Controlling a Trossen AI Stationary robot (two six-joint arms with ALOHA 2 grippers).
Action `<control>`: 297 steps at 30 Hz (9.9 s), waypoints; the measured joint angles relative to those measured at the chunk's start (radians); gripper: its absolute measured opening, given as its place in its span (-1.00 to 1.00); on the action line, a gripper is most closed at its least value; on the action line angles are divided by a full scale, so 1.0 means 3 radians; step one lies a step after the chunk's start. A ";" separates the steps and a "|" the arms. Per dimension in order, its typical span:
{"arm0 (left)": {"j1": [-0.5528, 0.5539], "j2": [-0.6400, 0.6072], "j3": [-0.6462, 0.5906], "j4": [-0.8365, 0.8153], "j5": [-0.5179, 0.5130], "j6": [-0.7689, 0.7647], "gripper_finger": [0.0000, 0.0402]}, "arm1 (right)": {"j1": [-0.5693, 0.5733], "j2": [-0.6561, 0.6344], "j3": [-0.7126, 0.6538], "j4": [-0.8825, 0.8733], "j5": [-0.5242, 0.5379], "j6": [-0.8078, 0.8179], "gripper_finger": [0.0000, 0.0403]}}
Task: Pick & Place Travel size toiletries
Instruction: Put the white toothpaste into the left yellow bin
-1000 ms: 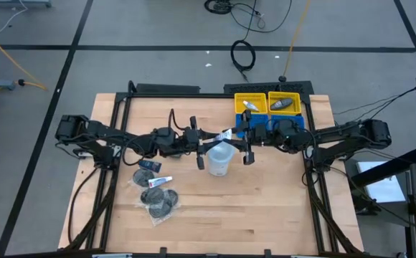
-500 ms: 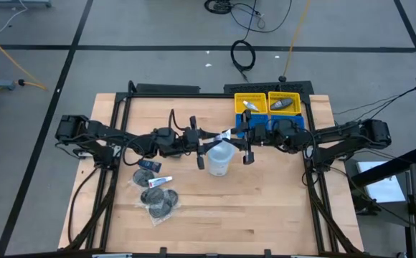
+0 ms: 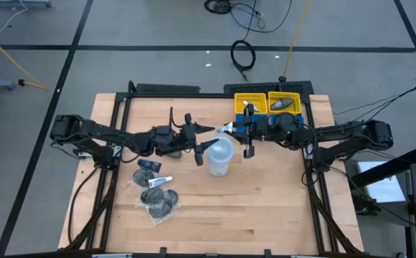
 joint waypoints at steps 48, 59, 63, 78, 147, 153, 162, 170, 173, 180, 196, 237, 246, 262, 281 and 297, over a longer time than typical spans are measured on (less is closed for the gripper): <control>-0.0229 -0.0702 0.0001 -0.2691 -0.0219 -0.1240 -0.07 | -0.2002 0.0262 0.0000 -0.1859 0.1062 0.0263 -0.57; -0.0229 -0.0702 0.0001 -0.2963 -0.0219 -0.1438 -0.07 | -0.2032 0.0619 0.0000 -0.1845 0.1056 0.0193 -0.57; -0.0225 -0.0702 0.0001 -0.3041 -0.0238 -0.1500 -0.07 | -0.2033 0.0681 0.0000 -0.1844 0.1057 0.0183 -0.57; -0.0225 -0.0701 0.0001 -0.3448 -0.0570 -0.1782 -0.07 | -0.2033 0.0685 0.0000 -0.1843 0.1053 0.0105 -0.54; -0.1196 0.0561 0.0000 -0.4616 0.0402 -0.2799 -0.07 | -0.1382 -0.0131 0.0000 -0.1617 0.1045 0.0146 0.12; -0.1152 0.0642 0.0003 -0.4606 0.0414 -0.2780 -0.09 | -0.1137 -0.0275 -0.0001 -0.1610 0.1045 0.0148 0.11; -0.1076 0.0647 0.0003 -0.4609 0.0486 -0.2674 -0.67 | -0.0905 -0.0306 0.0000 -0.1519 0.1054 0.0052 0.07; -0.1041 0.0524 -0.0005 -0.4633 0.0455 -0.2693 -0.92 | -0.0845 -0.0305 0.0000 -0.1522 0.1055 0.0055 0.06; -0.1043 0.0361 -0.0005 -0.4632 0.0385 -0.2733 -0.86 | -0.0844 -0.0305 0.0000 -0.1522 0.1055 0.0059 0.06; -0.1060 -0.0244 -0.0005 -0.4539 0.0080 -0.2740 -0.96 | -0.0800 -0.0305 0.0000 -0.1536 0.1043 0.0085 0.05; -0.1160 -0.1299 -0.0003 -0.2899 -0.1040 -0.1211 -0.85 | -0.0432 -0.0305 0.0000 -0.0987 0.0598 0.0246 0.05; 0.0069 0.0089 0.0017 0.0597 0.0575 -0.0056 -0.85 | 0.0227 -0.0241 0.0000 -0.0383 0.0267 0.0337 0.05; 0.0137 0.0371 0.0265 0.0406 0.0584 -0.0095 -0.85 | 0.0225 0.0044 -0.0003 -0.0122 0.0260 0.0348 -0.06; 0.0149 0.0391 0.0300 0.0317 0.0586 -0.0074 -0.85 | 0.0222 0.0050 -0.0001 -0.0124 0.0275 0.0338 -0.55; 0.0149 0.0391 0.0300 0.0315 0.0570 0.0095 -0.84 | 0.0206 0.0040 0.0000 -0.0167 0.0273 0.0165 -0.76; 0.0169 0.0266 0.0301 0.0046 0.0369 0.0073 -0.13 | 0.0030 -0.0029 -0.0001 -0.0292 0.0260 0.0175 -0.76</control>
